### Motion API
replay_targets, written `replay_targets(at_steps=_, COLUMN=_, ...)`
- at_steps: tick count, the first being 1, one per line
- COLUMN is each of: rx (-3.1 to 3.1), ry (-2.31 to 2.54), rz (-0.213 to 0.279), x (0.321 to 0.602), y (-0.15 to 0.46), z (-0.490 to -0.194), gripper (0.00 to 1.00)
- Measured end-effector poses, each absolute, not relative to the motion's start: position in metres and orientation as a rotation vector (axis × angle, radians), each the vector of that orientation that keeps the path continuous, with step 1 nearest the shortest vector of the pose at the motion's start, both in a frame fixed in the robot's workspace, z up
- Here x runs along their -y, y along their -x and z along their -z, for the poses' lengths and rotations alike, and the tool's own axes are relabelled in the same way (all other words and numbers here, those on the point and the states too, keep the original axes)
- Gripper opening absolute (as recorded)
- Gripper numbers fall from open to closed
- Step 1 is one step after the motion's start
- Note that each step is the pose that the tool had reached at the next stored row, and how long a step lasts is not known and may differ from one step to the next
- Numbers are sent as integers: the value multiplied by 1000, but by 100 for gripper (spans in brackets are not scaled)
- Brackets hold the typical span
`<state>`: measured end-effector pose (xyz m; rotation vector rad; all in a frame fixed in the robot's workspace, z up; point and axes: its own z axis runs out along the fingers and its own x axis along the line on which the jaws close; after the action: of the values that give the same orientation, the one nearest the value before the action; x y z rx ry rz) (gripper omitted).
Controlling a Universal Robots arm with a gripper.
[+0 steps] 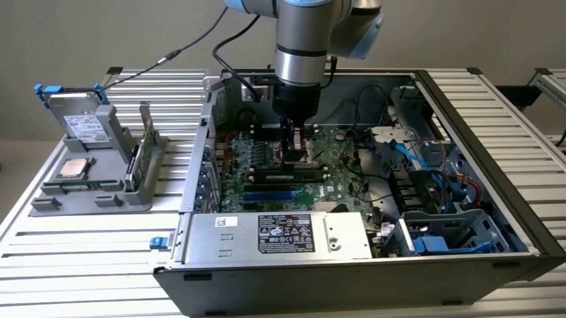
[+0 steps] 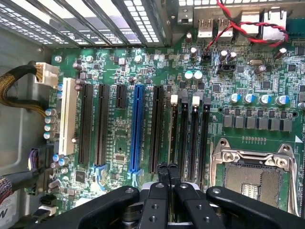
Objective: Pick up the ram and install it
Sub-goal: 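Press down the ram until it locks into place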
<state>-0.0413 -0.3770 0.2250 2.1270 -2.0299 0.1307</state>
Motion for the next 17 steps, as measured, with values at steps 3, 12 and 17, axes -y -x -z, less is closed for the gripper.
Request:
replay_targets(at_steps=3, rx=2030, ry=-2127, rz=-131, x=377, y=41, z=-224, gripper=10)
replay_targets(at_steps=12, rx=2030, ry=-2127, rz=-133, x=377, y=42, z=-222, gripper=10)
replay_targets(at_steps=17, rx=2030, ry=-2127, rz=-131, x=377, y=42, z=-237, gripper=10)
